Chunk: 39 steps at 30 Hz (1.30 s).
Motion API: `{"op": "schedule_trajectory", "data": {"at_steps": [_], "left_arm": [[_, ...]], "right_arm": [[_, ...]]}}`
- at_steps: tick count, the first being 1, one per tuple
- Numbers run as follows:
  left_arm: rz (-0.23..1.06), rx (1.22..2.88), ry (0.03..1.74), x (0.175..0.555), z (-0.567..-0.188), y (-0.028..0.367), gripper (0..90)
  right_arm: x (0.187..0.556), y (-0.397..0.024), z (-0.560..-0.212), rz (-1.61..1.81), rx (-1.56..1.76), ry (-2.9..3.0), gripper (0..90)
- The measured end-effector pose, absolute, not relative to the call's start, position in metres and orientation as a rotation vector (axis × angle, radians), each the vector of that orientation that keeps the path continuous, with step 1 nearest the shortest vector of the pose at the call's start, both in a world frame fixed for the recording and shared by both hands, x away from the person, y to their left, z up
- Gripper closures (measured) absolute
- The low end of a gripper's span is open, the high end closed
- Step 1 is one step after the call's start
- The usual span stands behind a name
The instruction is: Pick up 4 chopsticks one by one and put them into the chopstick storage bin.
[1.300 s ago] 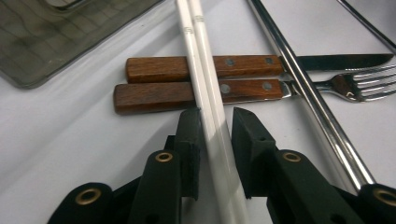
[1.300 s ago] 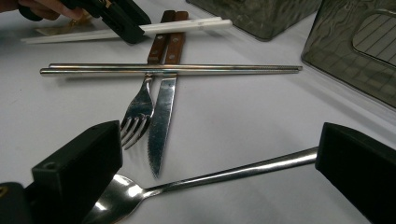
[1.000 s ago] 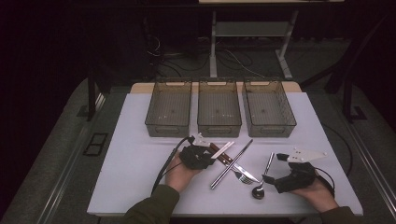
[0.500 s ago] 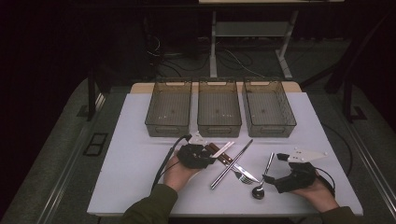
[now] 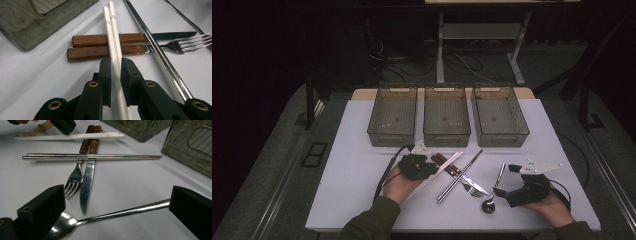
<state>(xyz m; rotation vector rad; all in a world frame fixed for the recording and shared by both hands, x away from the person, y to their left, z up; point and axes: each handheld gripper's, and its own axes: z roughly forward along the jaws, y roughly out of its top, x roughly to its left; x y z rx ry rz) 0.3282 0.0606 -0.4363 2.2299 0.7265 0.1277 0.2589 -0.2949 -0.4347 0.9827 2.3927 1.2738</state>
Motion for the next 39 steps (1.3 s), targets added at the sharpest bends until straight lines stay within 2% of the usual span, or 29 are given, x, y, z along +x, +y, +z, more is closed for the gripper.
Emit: {"op": "schedule_trajectory", "data": {"at_steps": [21, 39], "left_arm": [[0.121, 2.277, 0.729, 0.329, -0.446, 0.054, 78.2], [0.126, 2.254, 0.769, 0.328, -0.447, 0.055, 82.5]], "right_arm": [[0.259, -0.294, -0.435, 1.271, 0.983, 2.395, 0.5], [0.259, -0.294, -0.435, 1.269, 0.981, 2.397, 0.5]]}}
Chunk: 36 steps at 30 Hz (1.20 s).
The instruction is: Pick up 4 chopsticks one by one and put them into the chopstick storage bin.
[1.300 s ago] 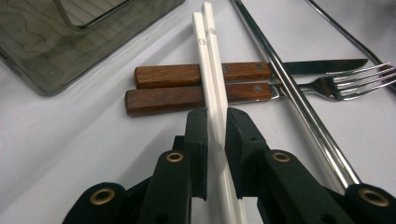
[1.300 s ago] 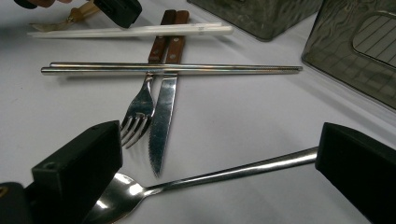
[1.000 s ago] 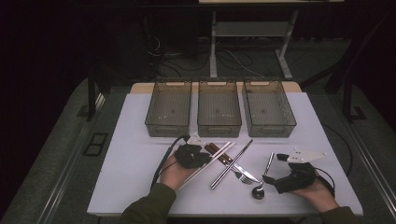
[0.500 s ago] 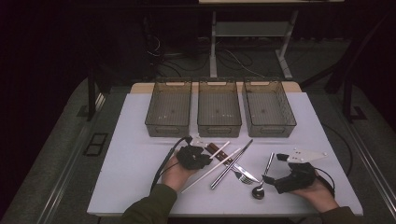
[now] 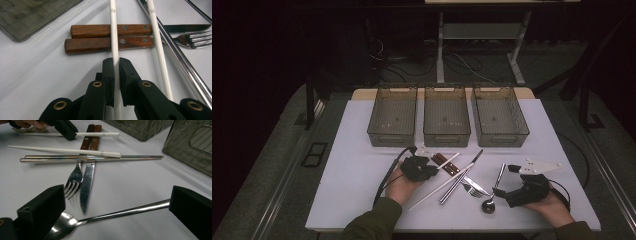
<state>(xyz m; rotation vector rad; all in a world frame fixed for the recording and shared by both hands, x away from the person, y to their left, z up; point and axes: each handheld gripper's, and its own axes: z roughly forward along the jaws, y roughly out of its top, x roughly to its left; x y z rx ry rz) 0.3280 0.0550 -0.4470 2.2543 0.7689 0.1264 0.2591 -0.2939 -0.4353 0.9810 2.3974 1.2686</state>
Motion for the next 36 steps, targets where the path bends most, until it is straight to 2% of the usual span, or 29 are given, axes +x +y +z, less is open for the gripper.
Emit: {"op": "schedule_trajectory", "data": {"at_steps": [24, 36], "left_arm": [[-0.001, 2.09, 0.804, 0.329, -0.437, 0.06, 83.6], [-0.007, 2.065, 0.772, 0.328, -0.428, 0.062, 83.6]], "right_arm": [[0.259, -0.294, -0.435, 1.27, 0.981, 2.397, 0.5], [0.259, -0.293, -0.436, 1.274, 0.976, 2.406, 0.5]]}}
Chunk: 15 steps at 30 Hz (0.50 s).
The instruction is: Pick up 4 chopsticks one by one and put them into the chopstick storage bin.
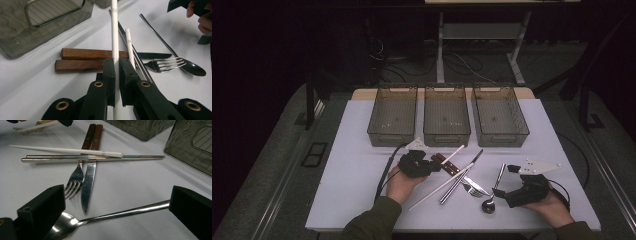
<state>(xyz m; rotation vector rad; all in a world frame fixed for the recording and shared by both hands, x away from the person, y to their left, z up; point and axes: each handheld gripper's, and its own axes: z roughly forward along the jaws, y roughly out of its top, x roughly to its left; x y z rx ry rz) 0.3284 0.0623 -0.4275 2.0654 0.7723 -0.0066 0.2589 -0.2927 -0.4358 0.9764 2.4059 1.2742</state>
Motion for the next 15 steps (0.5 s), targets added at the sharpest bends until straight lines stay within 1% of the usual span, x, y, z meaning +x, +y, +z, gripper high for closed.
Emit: {"op": "schedule_trajectory", "data": {"at_steps": [15], "left_arm": [[0.034, 2.101, 0.714, 0.327, -0.413, 0.065, 83.7]], "right_arm": [[0.261, -0.294, -0.437, 1.295, 0.998, 2.403, 0.5]]}}
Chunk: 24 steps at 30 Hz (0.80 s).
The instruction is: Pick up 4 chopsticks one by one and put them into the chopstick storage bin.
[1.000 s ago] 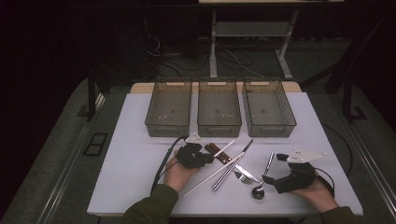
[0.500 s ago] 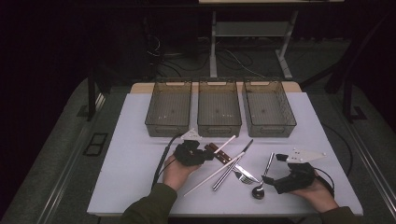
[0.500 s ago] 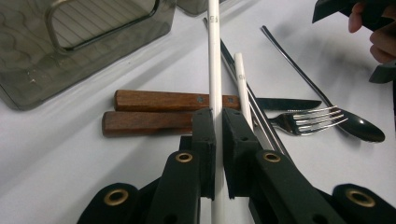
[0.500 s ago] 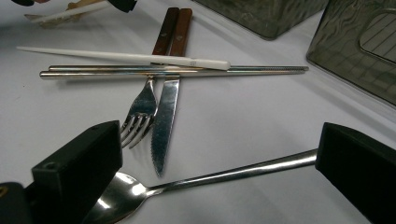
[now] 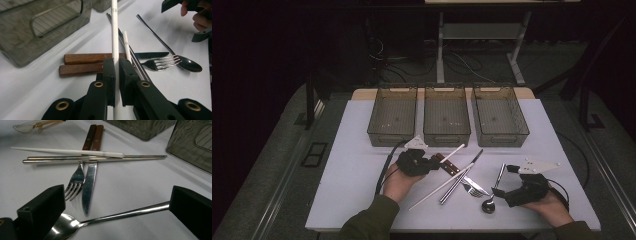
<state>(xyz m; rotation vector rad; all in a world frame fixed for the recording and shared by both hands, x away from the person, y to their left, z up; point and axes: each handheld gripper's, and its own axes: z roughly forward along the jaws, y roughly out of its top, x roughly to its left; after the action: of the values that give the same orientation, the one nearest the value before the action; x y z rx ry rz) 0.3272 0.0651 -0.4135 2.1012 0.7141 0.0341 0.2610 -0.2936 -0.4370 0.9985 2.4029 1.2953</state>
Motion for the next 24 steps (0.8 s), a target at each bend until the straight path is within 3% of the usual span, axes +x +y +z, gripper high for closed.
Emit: {"op": "schedule_trajectory", "data": {"at_steps": [24], "left_arm": [[0.101, 2.081, 0.729, 0.339, -0.388, 0.096, 83.8]], "right_arm": [[0.261, -0.295, -0.436, 1.302, 1.004, 2.396, 0.5]]}}
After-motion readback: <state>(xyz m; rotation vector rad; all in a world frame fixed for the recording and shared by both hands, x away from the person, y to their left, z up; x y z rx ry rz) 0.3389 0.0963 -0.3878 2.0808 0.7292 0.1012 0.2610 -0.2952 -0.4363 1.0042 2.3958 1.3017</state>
